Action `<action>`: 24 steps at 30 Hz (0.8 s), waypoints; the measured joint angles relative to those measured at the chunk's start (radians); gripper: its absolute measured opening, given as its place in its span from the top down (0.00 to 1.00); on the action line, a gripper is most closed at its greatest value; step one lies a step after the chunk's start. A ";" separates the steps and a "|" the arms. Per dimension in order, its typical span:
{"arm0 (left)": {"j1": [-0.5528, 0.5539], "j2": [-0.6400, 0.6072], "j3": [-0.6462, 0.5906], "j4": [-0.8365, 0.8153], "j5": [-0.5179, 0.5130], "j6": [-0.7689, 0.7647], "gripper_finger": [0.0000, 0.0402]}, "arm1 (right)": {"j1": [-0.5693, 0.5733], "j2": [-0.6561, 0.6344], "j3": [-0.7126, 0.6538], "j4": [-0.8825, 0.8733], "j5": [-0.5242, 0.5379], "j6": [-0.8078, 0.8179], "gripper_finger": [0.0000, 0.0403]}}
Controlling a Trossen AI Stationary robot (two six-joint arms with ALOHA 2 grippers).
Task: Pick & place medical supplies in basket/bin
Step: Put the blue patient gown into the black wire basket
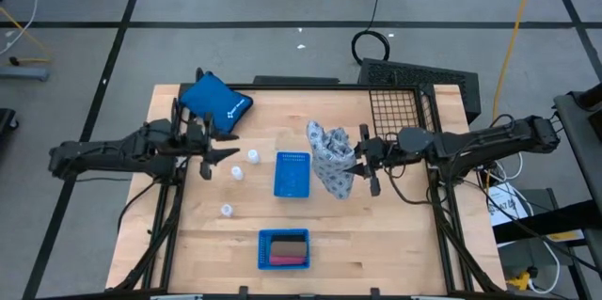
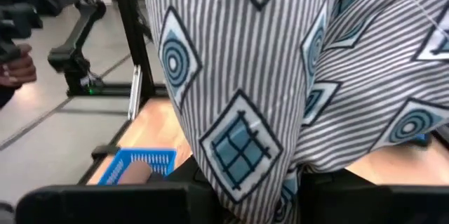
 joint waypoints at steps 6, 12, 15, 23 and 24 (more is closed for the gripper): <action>0.064 -0.101 -0.144 0.089 -0.020 -0.043 0.56 | 0.000 -0.048 -0.002 -0.068 0.027 0.019 0.81; 0.085 -0.119 -0.185 0.090 -0.044 -0.064 0.56 | 0.001 -0.152 -0.002 -0.195 0.144 0.036 0.81; 0.085 -0.120 -0.191 0.089 -0.043 -0.048 0.56 | 0.002 -0.215 -0.001 -0.271 0.206 0.030 0.81; 0.085 -0.119 -0.193 0.093 -0.043 -0.041 0.56 | 0.000 -0.335 -0.069 -0.415 0.486 -0.065 0.81; 0.085 -0.119 -0.193 0.093 -0.043 -0.043 0.56 | -0.002 -0.343 -0.089 -0.404 0.517 -0.089 0.81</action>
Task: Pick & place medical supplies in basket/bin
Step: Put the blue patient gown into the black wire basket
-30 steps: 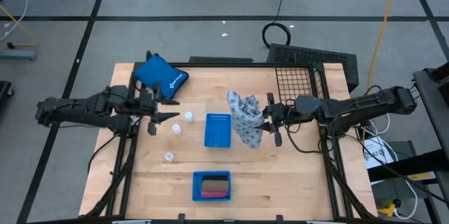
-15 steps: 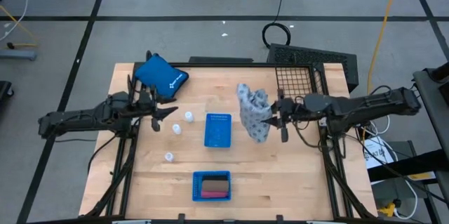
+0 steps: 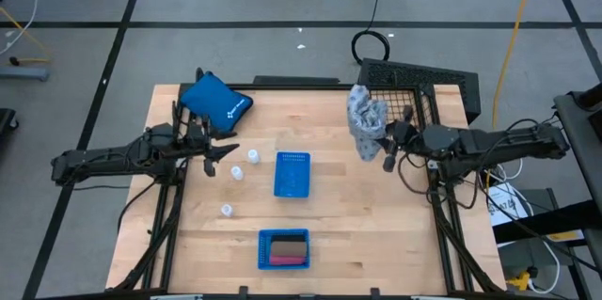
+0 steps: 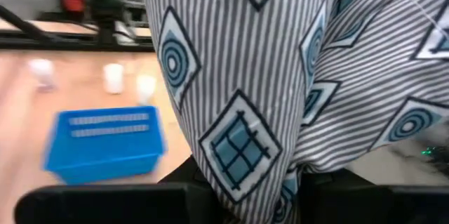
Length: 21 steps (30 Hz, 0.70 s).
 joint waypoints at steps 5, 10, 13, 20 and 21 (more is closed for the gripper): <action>0.000 0.000 0.000 -0.002 0.000 0.000 0.56 | -0.039 -0.018 -0.078 0.117 0.059 -0.096 0.81; 0.000 0.000 0.000 -0.003 0.000 0.000 0.56 | -0.124 -0.016 -0.111 0.216 0.059 -0.185 0.81; 0.000 0.000 0.000 -0.003 0.000 0.000 0.56 | -0.197 -0.017 -0.111 0.278 0.059 -0.217 0.81; 0.000 0.000 0.000 -0.003 0.000 0.000 0.56 | -0.408 0.021 -0.016 0.200 -0.003 -0.146 0.81; 0.000 0.000 0.000 -0.003 0.000 0.000 0.56 | -0.441 0.038 0.014 0.162 -0.006 -0.132 0.81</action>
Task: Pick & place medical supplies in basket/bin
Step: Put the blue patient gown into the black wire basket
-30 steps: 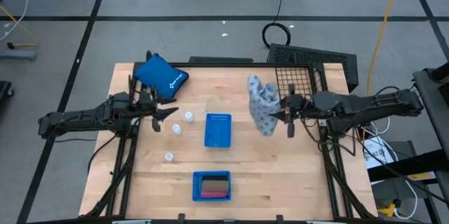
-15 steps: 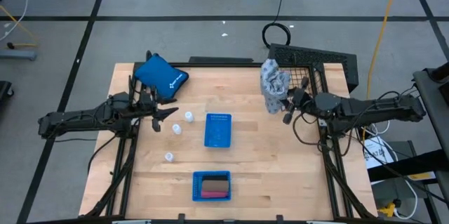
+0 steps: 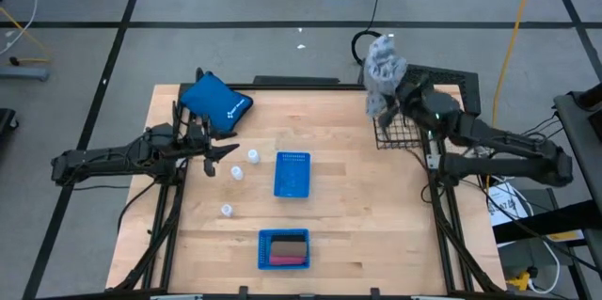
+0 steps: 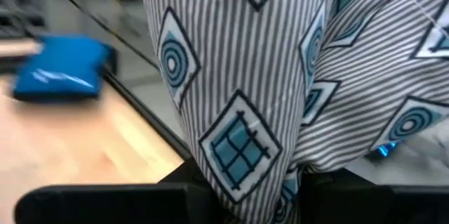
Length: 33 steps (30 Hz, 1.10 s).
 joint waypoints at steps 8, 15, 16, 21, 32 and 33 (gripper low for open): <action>0.000 0.000 0.000 0.000 0.000 0.000 0.56 | -0.289 0.204 0.311 -0.476 -0.059 0.191 0.81; 0.000 0.000 0.000 0.000 0.000 0.000 0.56 | -0.482 0.387 0.361 -0.686 -0.338 0.321 0.80; 0.000 0.000 0.000 0.000 0.000 0.000 0.56 | -0.500 0.410 0.361 -0.704 -0.353 0.333 0.80; 0.000 0.000 0.000 0.000 0.000 0.000 0.56 | -0.549 0.493 0.361 -0.771 -0.420 0.361 0.81; 0.000 0.000 0.000 0.000 0.000 0.000 0.56 | -0.653 0.525 0.309 -0.874 -0.540 0.354 0.81; 0.000 0.000 0.000 0.000 0.000 0.000 0.56 | -0.666 0.525 0.293 -0.873 -0.545 0.354 0.81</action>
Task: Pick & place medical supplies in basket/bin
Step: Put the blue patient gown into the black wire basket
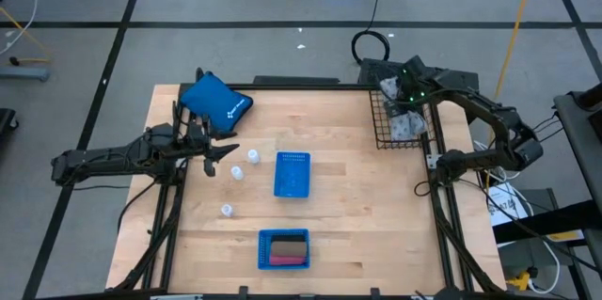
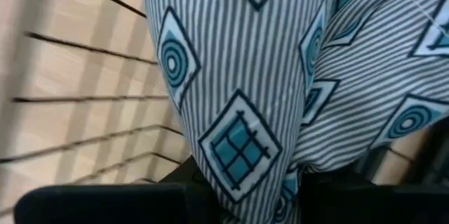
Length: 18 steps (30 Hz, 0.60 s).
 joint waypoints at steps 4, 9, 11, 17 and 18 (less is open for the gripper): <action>0.000 0.000 0.000 0.000 0.000 0.000 0.56 | -0.045 0.000 -0.075 0.050 -0.022 -0.002 0.81; 0.000 0.000 0.000 0.000 0.000 0.000 0.56 | -0.103 0.000 -0.166 0.210 -0.262 -0.023 0.81; 0.000 0.000 0.000 0.000 0.000 0.000 0.56 | -0.124 -0.001 -0.188 0.253 -0.330 -0.023 0.81; 0.000 0.000 0.000 0.000 0.000 0.000 0.56 | -0.172 0.000 -0.216 0.296 -0.392 -0.019 0.81; 0.000 0.000 0.000 0.000 0.000 0.000 0.56 | -0.174 0.000 -0.218 0.298 -0.379 -0.021 0.80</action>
